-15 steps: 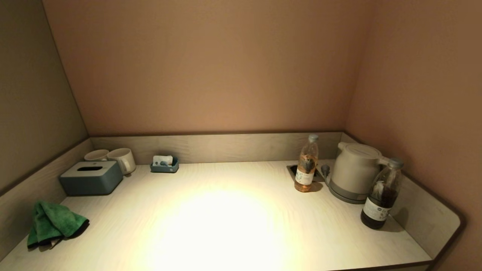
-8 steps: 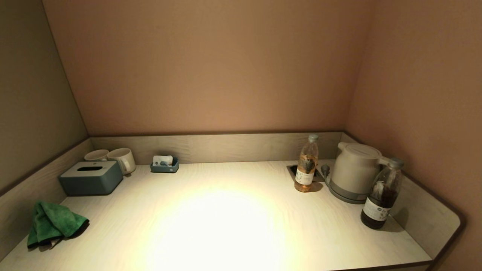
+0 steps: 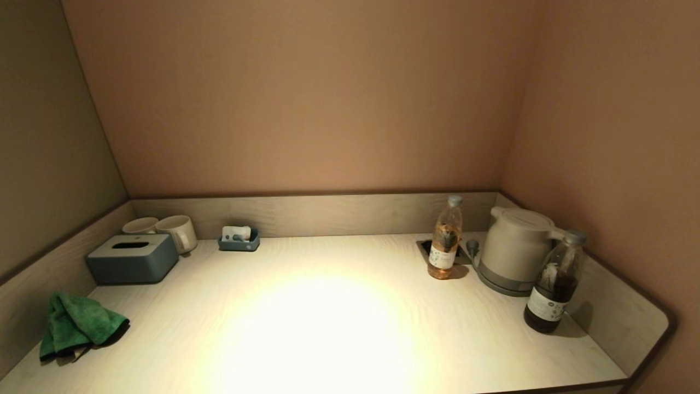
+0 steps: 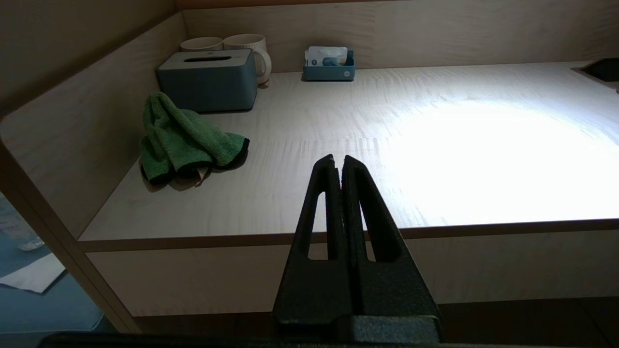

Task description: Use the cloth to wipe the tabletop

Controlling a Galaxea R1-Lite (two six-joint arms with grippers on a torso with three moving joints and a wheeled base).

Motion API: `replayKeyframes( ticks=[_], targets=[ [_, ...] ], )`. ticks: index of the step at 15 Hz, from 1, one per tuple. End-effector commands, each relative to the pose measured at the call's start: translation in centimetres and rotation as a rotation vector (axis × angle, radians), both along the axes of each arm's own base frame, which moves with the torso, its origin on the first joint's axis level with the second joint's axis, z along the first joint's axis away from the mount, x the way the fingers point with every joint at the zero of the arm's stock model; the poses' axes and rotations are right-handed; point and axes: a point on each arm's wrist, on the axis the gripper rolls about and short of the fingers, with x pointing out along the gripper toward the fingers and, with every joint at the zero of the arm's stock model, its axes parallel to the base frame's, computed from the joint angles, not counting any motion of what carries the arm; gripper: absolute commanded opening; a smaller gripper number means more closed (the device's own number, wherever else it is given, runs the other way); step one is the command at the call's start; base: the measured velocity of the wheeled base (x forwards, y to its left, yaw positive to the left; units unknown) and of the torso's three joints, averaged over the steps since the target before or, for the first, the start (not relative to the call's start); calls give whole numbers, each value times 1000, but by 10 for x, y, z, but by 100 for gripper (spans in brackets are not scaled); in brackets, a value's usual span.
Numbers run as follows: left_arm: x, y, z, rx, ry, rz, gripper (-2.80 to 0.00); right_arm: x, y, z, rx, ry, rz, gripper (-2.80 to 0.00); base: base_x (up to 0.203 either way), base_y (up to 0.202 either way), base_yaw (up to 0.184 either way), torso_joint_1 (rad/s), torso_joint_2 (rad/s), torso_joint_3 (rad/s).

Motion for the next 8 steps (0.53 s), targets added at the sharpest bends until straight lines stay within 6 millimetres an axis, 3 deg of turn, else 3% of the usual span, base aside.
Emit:
replayKeyframes(
  ticks=[1,8],
  targets=[
    [0,0,0,0,-1,0,-280,0,0,0,0,1,-1,-280,0,0,0,0,0,0],
    [0,0,0,0,-1,0,-280,0,0,0,0,1,2,-280,0,0,0,0,0,0]
  ],
)
